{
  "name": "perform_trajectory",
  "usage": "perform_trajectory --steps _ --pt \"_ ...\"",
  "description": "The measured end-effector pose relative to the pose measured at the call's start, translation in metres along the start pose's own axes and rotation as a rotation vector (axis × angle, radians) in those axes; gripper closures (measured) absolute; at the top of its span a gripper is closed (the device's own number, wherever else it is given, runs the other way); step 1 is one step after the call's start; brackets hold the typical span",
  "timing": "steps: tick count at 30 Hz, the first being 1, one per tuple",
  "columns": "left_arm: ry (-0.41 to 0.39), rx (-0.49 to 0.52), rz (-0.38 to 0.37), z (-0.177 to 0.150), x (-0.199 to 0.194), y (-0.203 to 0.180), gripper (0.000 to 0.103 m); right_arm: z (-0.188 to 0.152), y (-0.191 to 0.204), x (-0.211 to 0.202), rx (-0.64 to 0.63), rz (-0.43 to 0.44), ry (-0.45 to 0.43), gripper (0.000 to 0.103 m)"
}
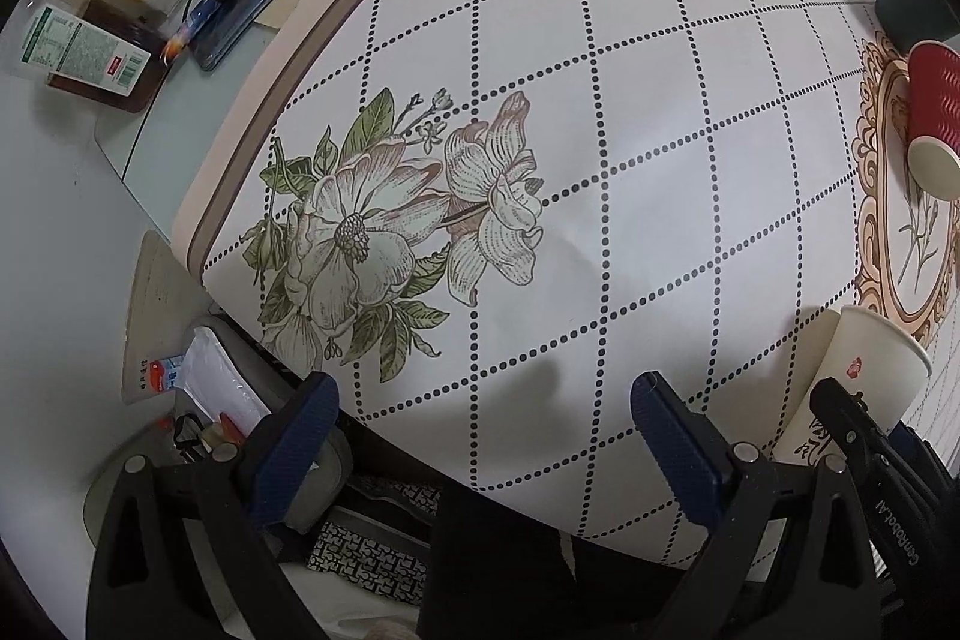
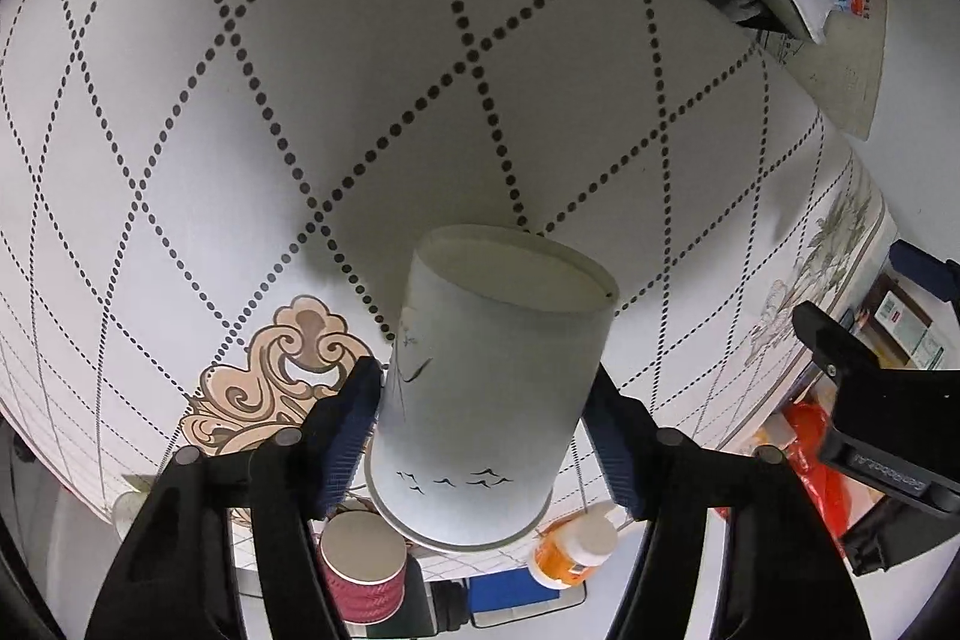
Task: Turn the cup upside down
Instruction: 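Rotate the right tool to turn the white cup rim-down, then carry the inverted white cup with the right gripper back over the tablecloth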
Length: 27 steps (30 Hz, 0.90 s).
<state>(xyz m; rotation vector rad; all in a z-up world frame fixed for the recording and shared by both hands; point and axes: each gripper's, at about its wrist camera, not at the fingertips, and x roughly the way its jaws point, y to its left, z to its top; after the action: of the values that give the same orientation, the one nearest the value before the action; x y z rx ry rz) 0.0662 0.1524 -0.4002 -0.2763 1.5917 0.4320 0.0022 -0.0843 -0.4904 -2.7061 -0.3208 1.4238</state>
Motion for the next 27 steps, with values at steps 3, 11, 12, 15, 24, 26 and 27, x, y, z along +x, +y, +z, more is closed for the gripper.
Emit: perform_trajectory --steps 3,11,12,15,24,26,27 --pt "0.001 -0.001 0.003 0.004 -0.003 -0.002 0.003 0.000 0.001 -0.002 0.014 0.009 -0.007 0.036" --pt "-0.003 -0.006 0.009 0.004 -0.004 0.006 0.003 0.000 -0.022 0.003 0.111 0.020 -0.012 0.037" --pt "-0.002 -0.007 0.009 0.004 -0.004 0.006 0.003 -0.001 -0.025 0.003 0.131 0.021 -0.011 0.037" --pt "-0.004 -0.005 0.009 0.005 -0.005 0.006 0.003 -0.006 -0.036 0.004 0.220 0.043 -0.001 0.037" --pt "-0.021 0.018 0.011 0.016 -0.014 0.002 0.003 -0.040 -0.071 0.013 0.573 0.206 0.035 0.037" --pt "-0.023 0.027 0.012 0.020 -0.016 -0.004 0.003 -0.046 -0.077 0.016 0.644 0.253 0.041 0.037" --pt "-0.024 0.035 0.012 0.021 -0.018 -0.007 0.003 -0.049 -0.078 0.019 0.686 0.294 0.046 0.037"
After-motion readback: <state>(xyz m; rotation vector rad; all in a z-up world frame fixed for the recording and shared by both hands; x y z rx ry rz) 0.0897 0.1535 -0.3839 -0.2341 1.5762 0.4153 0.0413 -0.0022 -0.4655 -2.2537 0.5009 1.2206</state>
